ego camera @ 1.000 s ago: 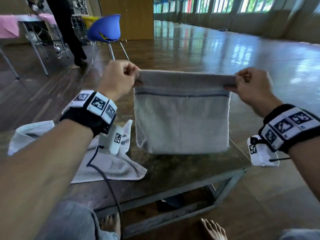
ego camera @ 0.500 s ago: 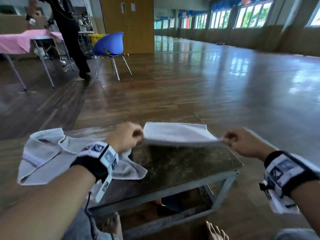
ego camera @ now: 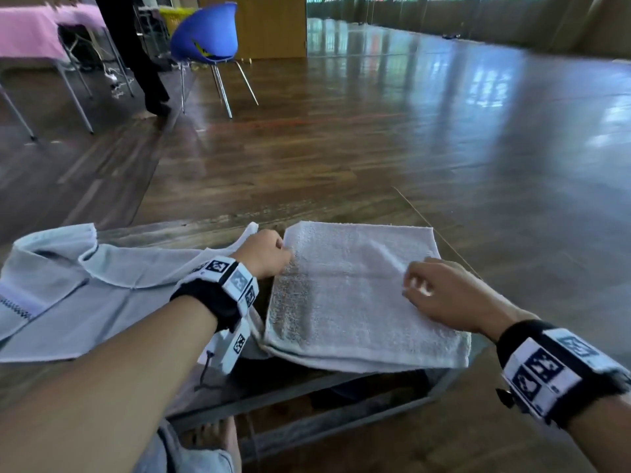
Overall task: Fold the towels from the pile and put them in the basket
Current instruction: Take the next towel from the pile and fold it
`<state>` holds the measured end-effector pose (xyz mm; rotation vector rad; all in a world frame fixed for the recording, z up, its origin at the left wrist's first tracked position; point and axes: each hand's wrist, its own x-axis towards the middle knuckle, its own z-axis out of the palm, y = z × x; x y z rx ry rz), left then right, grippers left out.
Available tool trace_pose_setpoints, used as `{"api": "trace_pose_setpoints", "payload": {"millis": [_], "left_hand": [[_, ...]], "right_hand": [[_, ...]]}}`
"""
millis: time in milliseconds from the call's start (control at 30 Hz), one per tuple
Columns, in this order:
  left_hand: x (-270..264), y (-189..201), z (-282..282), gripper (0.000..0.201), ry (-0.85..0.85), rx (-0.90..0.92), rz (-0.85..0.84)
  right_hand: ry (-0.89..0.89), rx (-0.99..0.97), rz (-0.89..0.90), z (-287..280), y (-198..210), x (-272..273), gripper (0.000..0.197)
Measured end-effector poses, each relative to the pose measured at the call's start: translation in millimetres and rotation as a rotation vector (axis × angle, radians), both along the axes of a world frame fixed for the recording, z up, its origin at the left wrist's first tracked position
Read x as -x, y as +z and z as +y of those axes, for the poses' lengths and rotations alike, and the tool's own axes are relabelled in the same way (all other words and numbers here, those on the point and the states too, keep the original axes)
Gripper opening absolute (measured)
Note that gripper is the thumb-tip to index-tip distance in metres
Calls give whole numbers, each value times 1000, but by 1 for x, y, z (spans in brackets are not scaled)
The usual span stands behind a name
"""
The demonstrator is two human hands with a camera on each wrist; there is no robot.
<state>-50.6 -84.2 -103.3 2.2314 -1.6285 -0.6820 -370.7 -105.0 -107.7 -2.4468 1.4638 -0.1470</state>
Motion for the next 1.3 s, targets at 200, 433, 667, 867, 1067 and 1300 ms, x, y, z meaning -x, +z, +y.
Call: {"api": "trace_pose_setpoints", "payload": {"millis": [200,433,667,867,1067,1300], "left_hand": [[4,-16,-50,52,185,-23,103],[2,-15,-74,22,262,124,404],[-2,-25,-66,24,95,201,366],[4,-31,-70,29,109,309,283],[4,-35,-71,33,145,342,165],[4,-33,-71,27,93,301,86]], "right_hand": [[202,-33,-68,-26,-18,-71,48],[296,-131,32,-39,-23,-117,49],[317,-163,34,-43,-24,-113,53],[318,-156,63,-40,-25,-109,55],[323,-176,67,-40,-23,-109,55],[324,-183,70,-40,-22,-109,57]]}}
